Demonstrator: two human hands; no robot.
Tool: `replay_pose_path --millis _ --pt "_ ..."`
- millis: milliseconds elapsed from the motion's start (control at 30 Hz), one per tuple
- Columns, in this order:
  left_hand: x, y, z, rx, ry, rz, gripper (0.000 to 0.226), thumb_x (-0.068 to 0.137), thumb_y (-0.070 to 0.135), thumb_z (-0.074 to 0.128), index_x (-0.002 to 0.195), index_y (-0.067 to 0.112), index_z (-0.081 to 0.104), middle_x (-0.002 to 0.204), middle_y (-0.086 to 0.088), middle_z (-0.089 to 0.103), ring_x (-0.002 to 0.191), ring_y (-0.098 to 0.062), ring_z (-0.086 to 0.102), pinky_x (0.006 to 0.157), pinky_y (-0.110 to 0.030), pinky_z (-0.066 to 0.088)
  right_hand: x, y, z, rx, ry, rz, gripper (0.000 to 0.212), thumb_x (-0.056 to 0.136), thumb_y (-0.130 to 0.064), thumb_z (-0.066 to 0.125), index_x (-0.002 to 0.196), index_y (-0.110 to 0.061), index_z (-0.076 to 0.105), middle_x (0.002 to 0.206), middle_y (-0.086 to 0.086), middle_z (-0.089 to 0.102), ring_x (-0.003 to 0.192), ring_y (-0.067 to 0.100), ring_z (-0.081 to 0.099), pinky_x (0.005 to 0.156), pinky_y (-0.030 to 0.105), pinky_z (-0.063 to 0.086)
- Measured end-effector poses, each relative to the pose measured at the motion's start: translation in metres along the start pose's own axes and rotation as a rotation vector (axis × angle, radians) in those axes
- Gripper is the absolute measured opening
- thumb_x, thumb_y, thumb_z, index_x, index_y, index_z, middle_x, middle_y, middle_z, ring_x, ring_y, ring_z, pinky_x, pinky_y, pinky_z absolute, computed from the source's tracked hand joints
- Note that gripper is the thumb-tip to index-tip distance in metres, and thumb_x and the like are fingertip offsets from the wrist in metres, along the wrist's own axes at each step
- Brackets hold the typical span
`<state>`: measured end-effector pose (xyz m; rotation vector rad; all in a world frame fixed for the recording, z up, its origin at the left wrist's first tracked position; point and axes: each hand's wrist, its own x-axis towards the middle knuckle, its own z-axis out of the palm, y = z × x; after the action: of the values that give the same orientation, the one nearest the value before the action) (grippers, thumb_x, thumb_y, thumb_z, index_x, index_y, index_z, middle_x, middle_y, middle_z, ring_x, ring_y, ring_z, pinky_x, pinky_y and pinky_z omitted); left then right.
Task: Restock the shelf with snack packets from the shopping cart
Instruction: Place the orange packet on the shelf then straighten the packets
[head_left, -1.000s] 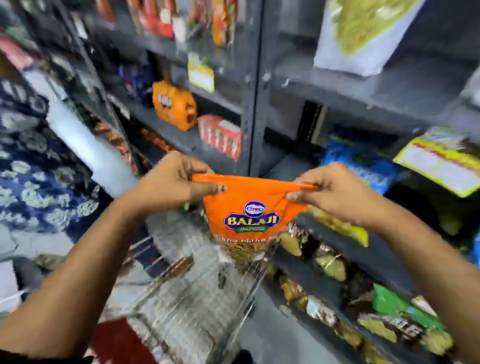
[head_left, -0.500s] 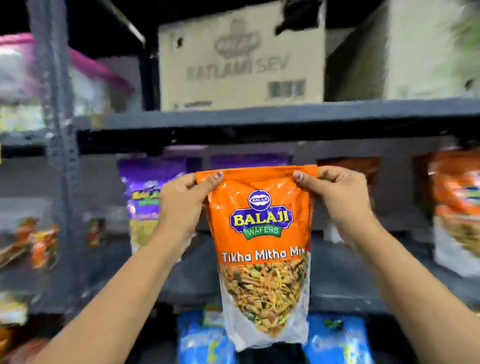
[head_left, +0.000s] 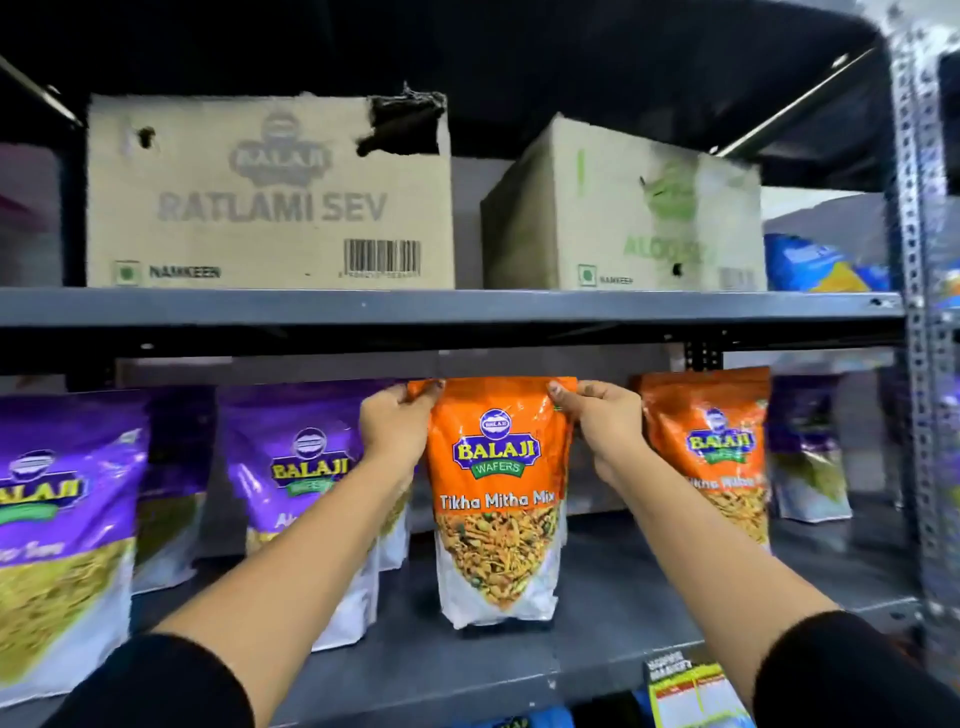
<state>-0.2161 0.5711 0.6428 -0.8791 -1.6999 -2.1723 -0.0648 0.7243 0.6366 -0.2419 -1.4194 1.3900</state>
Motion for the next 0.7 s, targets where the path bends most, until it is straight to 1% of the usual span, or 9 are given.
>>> replay_pose_path --millis 67,167,267,300,367,467,533,600,700 --pt "0.008 -0.007 0.016 0.046 0.023 0.008 0.023 0.077 0.037 0.074 0.083 0.015 0.073 0.082 -0.008 0.073 0.07 -0.014 0.06 0.071 -0.034 0.053 0.013 0.006 -0.003 0.003 0.031 0.01 0.015 0.078 -0.018 0.081 0.073 -0.011 0.069 0.057 -0.002 0.075 0.055 0.013 0.073 0.043 0.019 0.053" --pt "0.012 -0.017 0.033 0.088 0.088 0.028 0.023 0.08 0.032 0.073 0.083 0.009 0.072 0.085 -0.017 0.074 0.062 -0.013 0.055 0.056 -0.023 0.042 0.029 0.019 -0.006 -0.089 0.058 0.047 0.017 0.077 -0.024 0.082 0.073 -0.014 0.068 0.069 -0.001 0.076 0.066 0.015 0.074 0.053 0.025 0.057" --pt "-0.008 -0.043 0.04 0.047 0.149 -0.053 0.03 0.089 0.035 0.059 0.101 0.008 0.066 0.1 -0.021 0.071 0.091 -0.035 0.066 0.078 -0.033 0.051 0.021 0.044 -0.01 -0.206 -0.018 0.064 0.02 0.087 -0.03 0.073 0.099 -0.015 0.071 0.1 0.007 0.076 0.092 0.021 0.073 0.08 0.038 0.06" --pt "-0.02 -0.055 0.041 0.013 0.141 -0.12 0.036 0.091 0.039 0.053 0.11 0.01 0.061 0.107 -0.019 0.069 0.098 -0.037 0.065 0.088 -0.042 0.052 0.009 0.057 -0.014 -0.206 -0.082 0.082 0.017 0.09 -0.033 0.067 0.102 -0.021 0.068 0.104 0.001 0.074 0.091 0.012 0.073 0.078 0.03 0.06" --pt "-0.055 -0.083 0.041 -0.068 0.059 -0.247 0.046 0.093 0.049 0.044 0.122 0.014 0.053 0.115 -0.014 0.067 0.101 -0.033 0.065 0.091 -0.051 0.052 -0.025 0.091 -0.023 -0.18 -0.233 0.129 0.008 0.094 -0.038 0.057 0.1 -0.035 0.061 0.1 -0.016 0.07 0.083 -0.008 0.071 0.063 0.008 0.054" --pt "-0.106 -0.116 0.04 -0.179 -0.086 -0.332 0.044 0.094 0.053 0.037 0.123 0.021 0.05 0.118 -0.004 0.064 0.099 -0.015 0.064 0.077 -0.03 0.052 -0.073 0.139 -0.034 -0.242 -0.385 0.168 0.04 0.095 -0.052 0.042 0.129 -0.033 0.054 0.121 -0.02 0.064 0.107 -0.013 0.061 0.074 -0.003 0.044" --pt "-0.124 -0.129 0.038 -0.208 -0.139 -0.333 0.041 0.091 0.053 0.036 0.123 0.029 0.045 0.121 0.001 0.059 0.102 -0.005 0.059 0.072 -0.02 0.045 -0.084 0.154 -0.037 -0.256 -0.392 0.154 0.054 0.094 -0.055 0.037 0.139 -0.028 0.048 0.126 -0.022 0.059 0.106 -0.023 0.054 0.077 -0.006 0.04" --pt "-0.127 -0.133 0.036 -0.215 -0.219 -0.353 0.057 0.083 0.061 0.033 0.132 0.032 0.041 0.123 0.008 0.056 0.102 0.005 0.054 0.076 -0.019 0.042 -0.081 0.156 -0.039 -0.202 -0.355 0.167 0.058 0.09 -0.057 0.038 0.138 -0.027 0.049 0.126 -0.021 0.06 0.108 -0.019 0.056 0.082 0.0 0.042" --pt "-0.125 -0.137 0.036 -0.174 -0.357 -0.384 0.066 0.076 0.068 0.03 0.135 0.039 0.036 0.117 0.025 0.055 0.096 0.018 0.051 0.079 -0.018 0.042 -0.075 0.162 -0.044 -0.129 -0.275 0.21 0.05 0.098 -0.051 0.036 0.136 -0.025 0.053 0.134 -0.004 0.063 0.123 0.007 0.057 0.104 0.028 0.045"
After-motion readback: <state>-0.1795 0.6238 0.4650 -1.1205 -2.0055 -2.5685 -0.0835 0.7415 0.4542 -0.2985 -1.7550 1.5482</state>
